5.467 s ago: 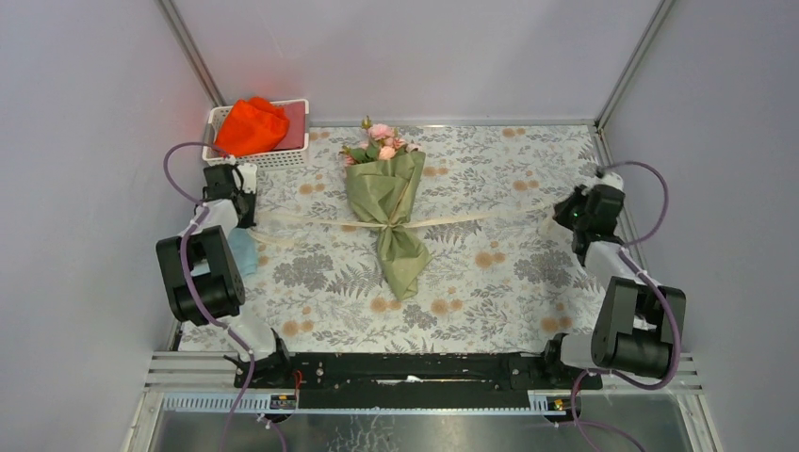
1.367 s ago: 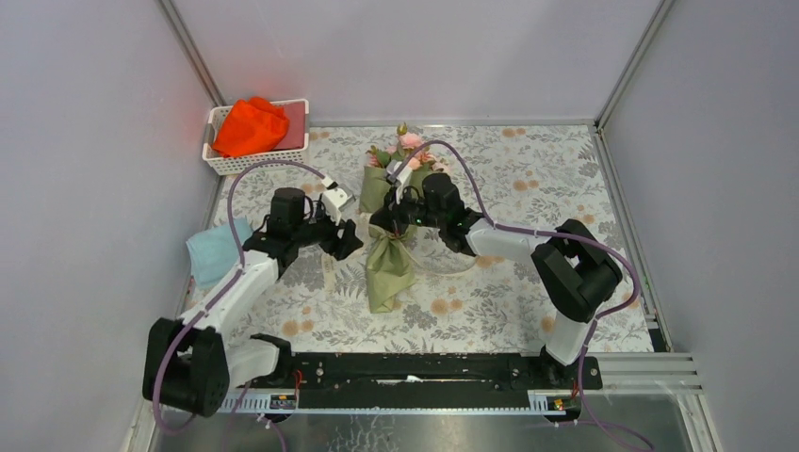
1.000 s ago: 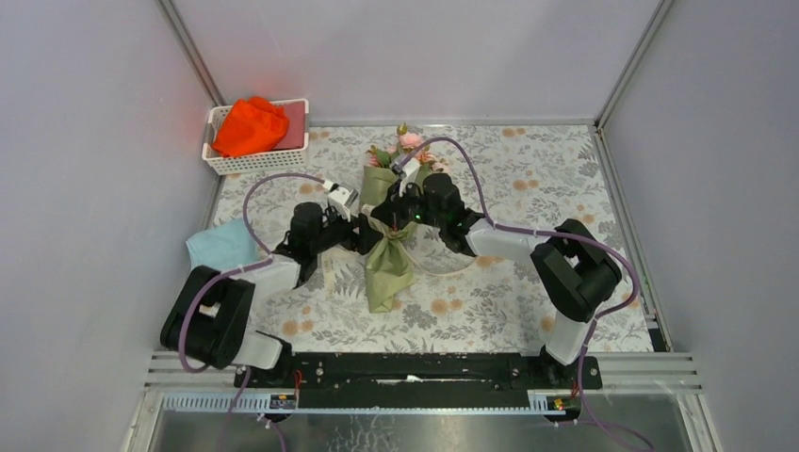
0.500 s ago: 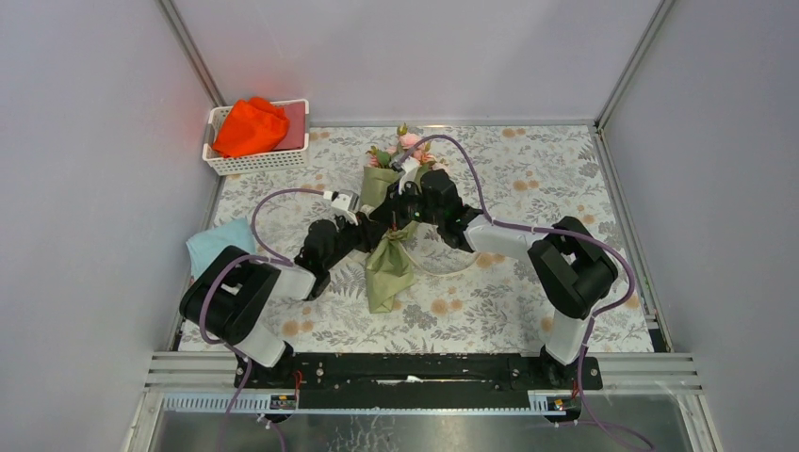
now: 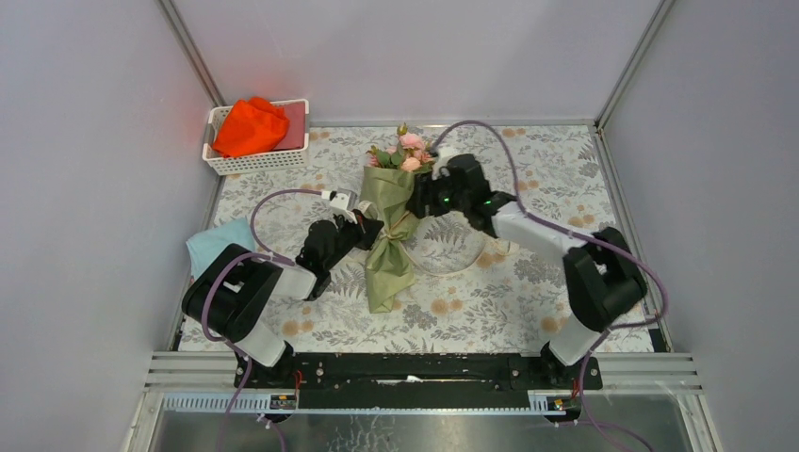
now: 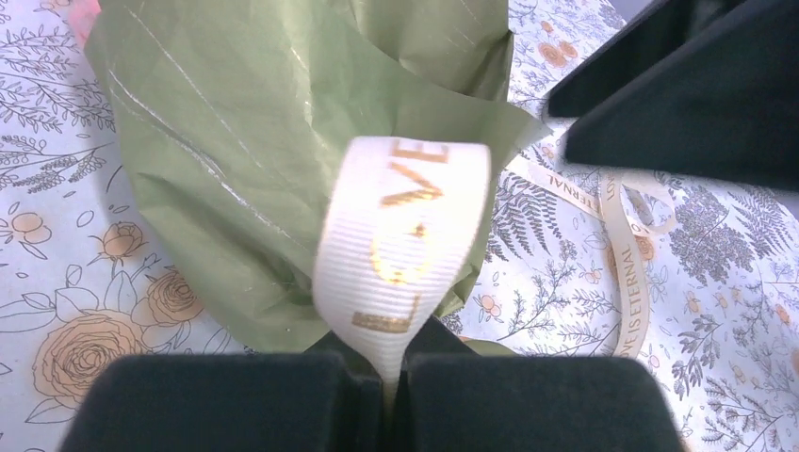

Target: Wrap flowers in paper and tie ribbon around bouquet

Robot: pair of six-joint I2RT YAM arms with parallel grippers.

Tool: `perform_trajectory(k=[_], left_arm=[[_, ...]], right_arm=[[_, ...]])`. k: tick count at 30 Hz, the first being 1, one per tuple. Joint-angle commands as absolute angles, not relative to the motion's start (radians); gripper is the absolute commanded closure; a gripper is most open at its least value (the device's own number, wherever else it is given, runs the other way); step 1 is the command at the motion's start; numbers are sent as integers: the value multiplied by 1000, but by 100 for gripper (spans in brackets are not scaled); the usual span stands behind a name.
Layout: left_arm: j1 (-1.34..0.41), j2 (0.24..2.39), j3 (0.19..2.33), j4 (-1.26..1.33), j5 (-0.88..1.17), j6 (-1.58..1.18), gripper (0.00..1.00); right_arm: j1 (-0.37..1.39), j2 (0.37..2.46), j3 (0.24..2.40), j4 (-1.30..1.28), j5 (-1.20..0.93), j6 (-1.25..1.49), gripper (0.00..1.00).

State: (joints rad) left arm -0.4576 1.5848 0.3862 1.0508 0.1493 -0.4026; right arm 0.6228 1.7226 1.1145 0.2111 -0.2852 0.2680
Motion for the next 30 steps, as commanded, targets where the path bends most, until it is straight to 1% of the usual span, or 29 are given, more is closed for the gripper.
perform_trajectory(k=[1,3,6,9,13,17,19,20,21,23,24,25,26,28,30], left_arm=[[-466,1595,382,1144,122,-341,100],[-466,1595,383,1131,130,-322,100],[-469,1593,380,1126,148,-298,100],[-479,1586,376,1128,122,-283,100],[-487,1563,358,1140,118,-256,100],[-491,1557,346,1139,105,-266,100],[-491,1556,346,1134,108,-270,100],[-491,1556,345,1136,113,-268,100],[-492,1556,345,1138,117,-263,100],[-492,1555,343,1147,124,-245,100],[-492,1555,342,1151,125,-236,100],[-492,1558,342,1154,126,-228,100],[-492,1557,342,1156,128,-220,100],[-492,1557,340,1170,150,-198,100],[-494,1557,337,1188,175,-164,100]], right_arm=[[507,1505,1105,-205,88,273,30],[423,1469,1076,-355,206,311,22],[254,1478,1019,-425,164,320,11],[192,1522,1005,-393,126,298,11],[186,1617,1009,-405,30,297,13],[186,1693,972,-348,-51,318,16],[183,1729,968,-334,-51,314,22],[176,1738,961,-324,-48,311,28],[165,1739,951,-312,-51,310,39],[133,1702,920,-275,-37,315,67],[120,1668,896,-252,-13,319,80],[105,1623,876,-228,22,318,91],[88,1564,862,-211,58,316,99],[70,1484,860,-180,131,297,100],[74,1423,897,-134,156,266,100]])
